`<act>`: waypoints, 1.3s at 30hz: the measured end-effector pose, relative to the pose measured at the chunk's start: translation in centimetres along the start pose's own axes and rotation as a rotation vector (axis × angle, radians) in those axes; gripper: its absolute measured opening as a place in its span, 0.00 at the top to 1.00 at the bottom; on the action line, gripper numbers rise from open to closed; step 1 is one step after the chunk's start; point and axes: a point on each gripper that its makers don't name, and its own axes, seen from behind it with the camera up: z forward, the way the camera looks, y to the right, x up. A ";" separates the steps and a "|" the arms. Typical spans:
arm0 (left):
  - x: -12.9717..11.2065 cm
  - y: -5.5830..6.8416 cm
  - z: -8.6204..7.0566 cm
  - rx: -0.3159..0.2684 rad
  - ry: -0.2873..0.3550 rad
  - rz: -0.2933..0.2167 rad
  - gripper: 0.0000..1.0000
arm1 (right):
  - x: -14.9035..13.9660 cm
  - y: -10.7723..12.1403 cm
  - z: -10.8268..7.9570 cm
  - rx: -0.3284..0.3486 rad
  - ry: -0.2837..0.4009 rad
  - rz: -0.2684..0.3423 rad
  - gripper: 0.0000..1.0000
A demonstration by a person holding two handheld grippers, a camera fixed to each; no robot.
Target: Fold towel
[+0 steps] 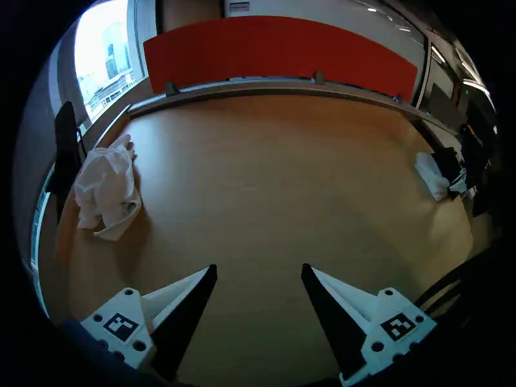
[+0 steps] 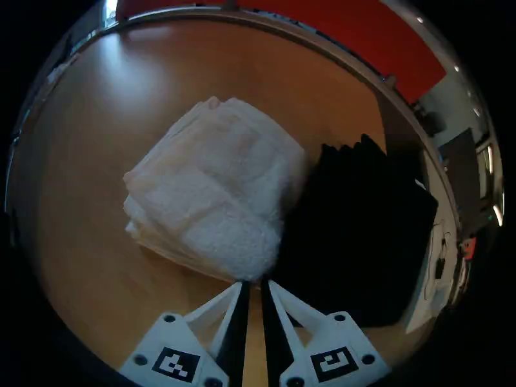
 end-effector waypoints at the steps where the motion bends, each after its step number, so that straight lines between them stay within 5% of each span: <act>1: 0.0 0.0 0.0 -0.001 -0.001 0.000 0.03 | 0.0 0.0 0.0 0.002 0.002 -0.001 0.85; 7: 0.2 0.2 0.3 -0.005 -0.002 0.002 0.03 | 0.2 -0.7 -0.6 0.017 0.017 -0.015 0.68; 14: 0.3 0.4 0.6 -0.013 0.000 0.001 0.03 | 0.8 -1.1 -1.5 0.026 0.047 -0.019 0.29; 24: 0.3 0.3 0.5 -0.012 0.001 -0.004 0.03 | 3.0 -3.1 -2.1 0.063 0.104 -0.016 0.29; 39: 0.1 -0.7 0.0 0.004 0.005 -0.025 0.03 | 8.1 -9.3 -1.9 0.179 0.188 -0.041 0.29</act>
